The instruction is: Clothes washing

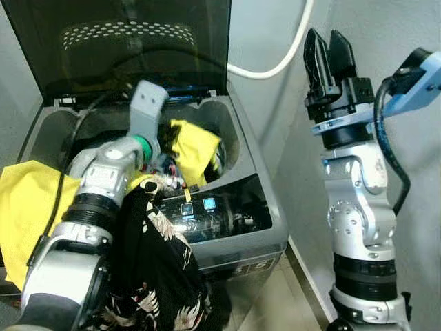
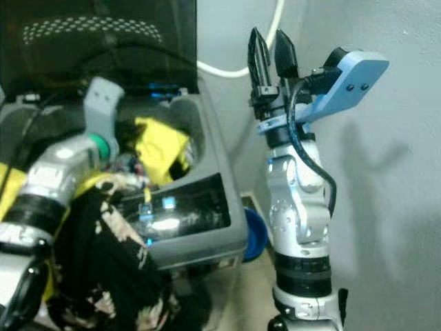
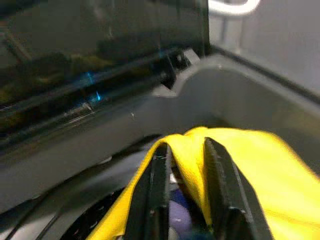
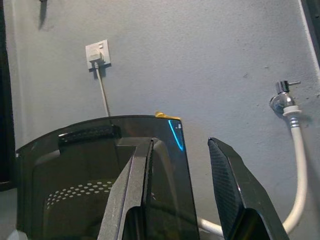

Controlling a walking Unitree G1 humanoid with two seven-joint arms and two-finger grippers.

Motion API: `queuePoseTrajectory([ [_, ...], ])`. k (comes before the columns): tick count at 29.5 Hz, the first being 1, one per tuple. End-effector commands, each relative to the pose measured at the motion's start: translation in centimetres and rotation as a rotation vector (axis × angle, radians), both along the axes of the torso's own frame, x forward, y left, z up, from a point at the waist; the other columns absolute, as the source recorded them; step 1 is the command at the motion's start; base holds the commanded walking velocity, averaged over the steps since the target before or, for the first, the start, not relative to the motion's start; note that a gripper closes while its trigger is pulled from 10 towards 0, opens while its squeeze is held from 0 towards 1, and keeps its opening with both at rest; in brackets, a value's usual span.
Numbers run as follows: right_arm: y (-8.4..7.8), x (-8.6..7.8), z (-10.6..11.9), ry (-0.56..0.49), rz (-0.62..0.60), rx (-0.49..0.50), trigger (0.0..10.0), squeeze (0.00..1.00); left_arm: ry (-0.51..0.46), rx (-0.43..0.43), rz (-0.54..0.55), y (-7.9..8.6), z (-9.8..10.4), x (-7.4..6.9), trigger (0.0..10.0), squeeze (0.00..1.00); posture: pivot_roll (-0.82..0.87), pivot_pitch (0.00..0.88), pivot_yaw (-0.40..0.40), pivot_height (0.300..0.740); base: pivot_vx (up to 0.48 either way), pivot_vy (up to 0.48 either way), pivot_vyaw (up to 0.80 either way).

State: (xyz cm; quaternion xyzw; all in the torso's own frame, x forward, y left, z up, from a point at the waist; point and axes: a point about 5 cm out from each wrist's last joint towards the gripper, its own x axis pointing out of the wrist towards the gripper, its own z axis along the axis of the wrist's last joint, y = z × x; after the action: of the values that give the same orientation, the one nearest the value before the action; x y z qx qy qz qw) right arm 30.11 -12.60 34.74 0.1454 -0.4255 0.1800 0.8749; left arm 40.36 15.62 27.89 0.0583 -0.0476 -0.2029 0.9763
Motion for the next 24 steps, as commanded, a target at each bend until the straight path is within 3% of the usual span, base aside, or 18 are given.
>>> queuePoseTrajectory([
  [1,0.1,0.1,-0.1,0.010,0.013,0.002,10.0,0.00,-0.003,-0.063,-0.015,0.6,0.3,-0.5,10.0,1.00,0.02,0.080,0.031,0.740,0.000,0.000,0.00],
  [4,0.1,0.2,-0.1,0.013,0.014,0.002,10.0,0.00,-0.020,-0.128,-0.054,0.9,1.0,-1.1,10.0,1.00,0.02,0.080,0.031,0.740,0.000,0.000,0.00],
  [5,0.1,0.2,-0.2,0.014,0.015,0.002,10.0,0.00,-0.109,-0.179,-0.093,0.8,2.3,-1.9,10.0,1.00,0.03,0.081,0.027,0.740,0.000,0.000,0.00],
  [6,0.1,0.2,-0.2,0.014,0.015,0.002,10.0,0.00,-0.109,-0.179,-0.093,0.8,2.3,-1.9,10.0,1.00,0.03,0.081,0.027,0.740,0.000,0.000,0.00],
  [8,0.1,0.2,-0.2,0.017,0.018,0.002,10.0,0.00,-0.280,-0.156,-0.147,0.2,3.9,-3.7,10.0,1.00,0.03,0.081,0.027,0.740,0.000,0.000,0.00],
  [10,0.2,0.2,-0.2,0.017,0.021,0.001,10.0,0.00,-0.314,-0.159,-0.162,-0.1,4.3,-4.3,10.0,1.00,0.03,0.081,0.027,0.740,0.000,0.000,0.00],
  [11,0.3,0.1,-0.3,0.018,0.035,-0.011,10.0,0.00,-0.338,-0.188,-0.194,-0.5,4.7,-5.0,10.0,0.00,0.03,0.081,0.027,0.740,0.000,0.000,0.00],
  [13,0.6,0.1,-0.4,0.020,0.062,-0.032,10.0,0.00,-0.344,-0.239,-0.230,-0.8,5.1,-5.6,10.0,0.00,0.03,0.084,0.027,0.740,0.000,0.000,0.00],
  [14,1.3,-0.3,-0.7,0.021,0.137,-0.108,10.0,0.00,-0.365,-0.335,-0.366,-1.7,5.9,-7.5,10.0,0.00,0.03,0.084,0.027,0.740,0.000,0.000,0.00],
  [18,2.2,-0.7,-1.3,0.037,0.249,-0.185,10.0,0.00,-0.365,-0.394,-0.356,-1.8,6.2,-8.0,10.0,0.00,0.03,0.084,0.027,0.740,0.000,0.000,0.00],
  [22,2.6,-1.0,-1.7,0.041,0.293,-0.239,10.0,0.00,-0.343,-0.393,-0.338,-1.7,5.9,-8.2,10.0,0.00,0.03,0.083,0.027,0.740,0.000,0.000,0.00],
  [24,2.9,-1.4,-2.2,0.050,0.356,-0.311,10.0,0.00,-0.311,-0.261,-0.363,-2.0,4.9,-9.0,10.0,0.00,0.03,0.084,0.025,0.740,0.000,0.000,0.00],
])
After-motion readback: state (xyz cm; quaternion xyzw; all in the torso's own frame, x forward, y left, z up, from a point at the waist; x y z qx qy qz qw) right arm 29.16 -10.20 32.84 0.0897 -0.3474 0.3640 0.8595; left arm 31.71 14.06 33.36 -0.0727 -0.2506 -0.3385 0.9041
